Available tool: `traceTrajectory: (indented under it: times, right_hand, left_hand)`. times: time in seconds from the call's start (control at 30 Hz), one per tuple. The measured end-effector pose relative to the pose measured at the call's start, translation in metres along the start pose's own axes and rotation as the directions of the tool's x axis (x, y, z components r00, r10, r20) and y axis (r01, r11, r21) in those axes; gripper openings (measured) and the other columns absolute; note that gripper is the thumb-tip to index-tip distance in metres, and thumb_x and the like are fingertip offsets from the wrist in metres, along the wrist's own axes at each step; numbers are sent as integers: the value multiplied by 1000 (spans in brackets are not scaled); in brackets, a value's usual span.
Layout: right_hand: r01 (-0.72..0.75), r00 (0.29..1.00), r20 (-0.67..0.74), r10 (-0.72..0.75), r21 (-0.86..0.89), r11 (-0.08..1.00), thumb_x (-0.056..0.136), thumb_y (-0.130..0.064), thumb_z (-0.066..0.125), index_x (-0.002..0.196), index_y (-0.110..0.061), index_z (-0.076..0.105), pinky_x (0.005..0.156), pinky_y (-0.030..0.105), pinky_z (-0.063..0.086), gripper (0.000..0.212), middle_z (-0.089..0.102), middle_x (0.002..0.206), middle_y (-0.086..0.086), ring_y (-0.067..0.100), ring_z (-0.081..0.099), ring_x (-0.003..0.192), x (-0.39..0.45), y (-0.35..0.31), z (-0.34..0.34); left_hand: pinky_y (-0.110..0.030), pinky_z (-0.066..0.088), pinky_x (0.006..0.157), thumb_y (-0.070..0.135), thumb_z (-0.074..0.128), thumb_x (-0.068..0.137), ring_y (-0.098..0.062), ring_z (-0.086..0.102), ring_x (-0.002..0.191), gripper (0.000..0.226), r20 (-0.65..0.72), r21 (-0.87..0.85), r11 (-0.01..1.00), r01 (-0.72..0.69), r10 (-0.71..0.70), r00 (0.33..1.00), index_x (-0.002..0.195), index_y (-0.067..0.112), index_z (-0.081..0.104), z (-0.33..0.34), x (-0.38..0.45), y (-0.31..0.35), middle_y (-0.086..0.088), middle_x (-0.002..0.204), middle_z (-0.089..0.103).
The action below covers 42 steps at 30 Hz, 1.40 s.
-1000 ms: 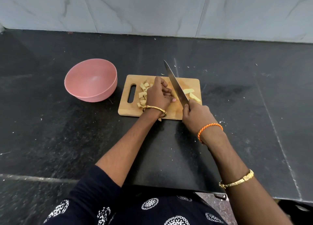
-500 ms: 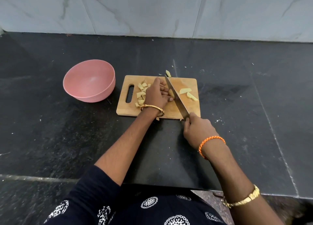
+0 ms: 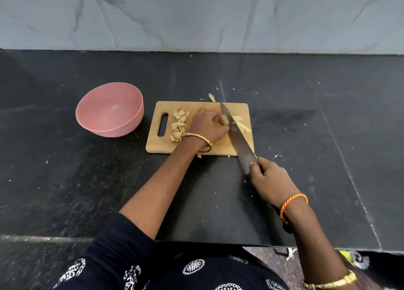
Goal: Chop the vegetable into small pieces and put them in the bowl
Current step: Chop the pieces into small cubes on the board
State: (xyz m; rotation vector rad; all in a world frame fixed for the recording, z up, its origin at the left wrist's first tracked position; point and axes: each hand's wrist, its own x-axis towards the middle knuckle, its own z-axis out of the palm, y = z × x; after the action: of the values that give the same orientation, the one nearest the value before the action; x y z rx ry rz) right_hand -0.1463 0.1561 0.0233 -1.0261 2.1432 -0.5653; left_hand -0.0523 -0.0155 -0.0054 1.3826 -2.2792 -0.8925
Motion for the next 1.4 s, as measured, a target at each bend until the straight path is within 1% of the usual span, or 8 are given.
traceTrajectory:
  times: [0.3,0.57,0.83,0.93,1.03,1.17,1.27,1.4]
  right_hand:
    - [-16,997,80,13,37,999,99,-31,35,79,-17,50,34,22,40,29,52,62,6,17,46,40,2,0,-3]
    - [-11,1000,-17,12,60,998,97,-29,37,83,-9,55,40,22,37,30,56,67,8,18,48,49,5,2,-5]
    - [27,999,-31,-26,54,998,97,-30,35,69,-18,45,61,28,41,32,58,81,16,30,55,73,14,-11,11]
    - [26,999,-27,-25,51,998,97,-30,35,73,-16,49,65,31,44,31,59,89,19,32,57,76,22,-19,12]
    - [41,999,-9,-41,41,998,98,-29,35,88,-7,55,65,29,42,32,61,89,16,29,58,77,29,-26,11]
    - [27,1000,-6,-27,-4,1000,99,-29,32,94,-7,52,68,31,41,30,56,89,14,25,54,72,27,-32,16]
    - [-9,999,-44,5,-96,995,99,-29,31,103,-9,47,75,36,44,26,48,89,13,36,55,87,20,-43,26]
    - [-48,998,-49,39,-205,978,99,-23,32,96,-14,35,70,35,38,10,49,93,14,37,56,97,13,-55,36]
  left_hand:
    - [-31,50,84,27,70,77,-17,56,94,28,-47,23,999,-33,34,998,101,12,66,-3,4,3,-5,104,60]
    - [-32,47,82,22,69,75,-24,57,96,30,5,293,955,-48,48,999,104,12,65,-5,5,17,-7,106,58]
    - [-32,47,94,12,69,80,-25,60,103,36,45,173,984,43,-52,998,115,8,64,-13,-1,2,-10,109,68]
    - [-21,45,88,6,59,86,-16,63,93,27,7,100,994,51,-52,999,112,7,66,-14,-3,-1,-9,100,71]
    - [-15,42,78,7,69,80,-8,56,80,33,-6,41,997,72,-71,997,113,7,65,-13,-5,-2,-7,98,71]
    - [-16,42,77,6,74,75,-9,57,80,35,-32,-18,996,89,-89,996,110,5,67,-11,-6,-1,-10,98,71]
    - [-20,48,82,4,74,74,-17,65,88,33,-62,-45,995,88,-90,994,107,2,68,-10,-8,0,-13,97,72]
    - [-28,52,85,4,74,73,-24,67,91,30,-98,-37,997,65,-68,993,104,3,69,-10,-12,3,-15,97,72]
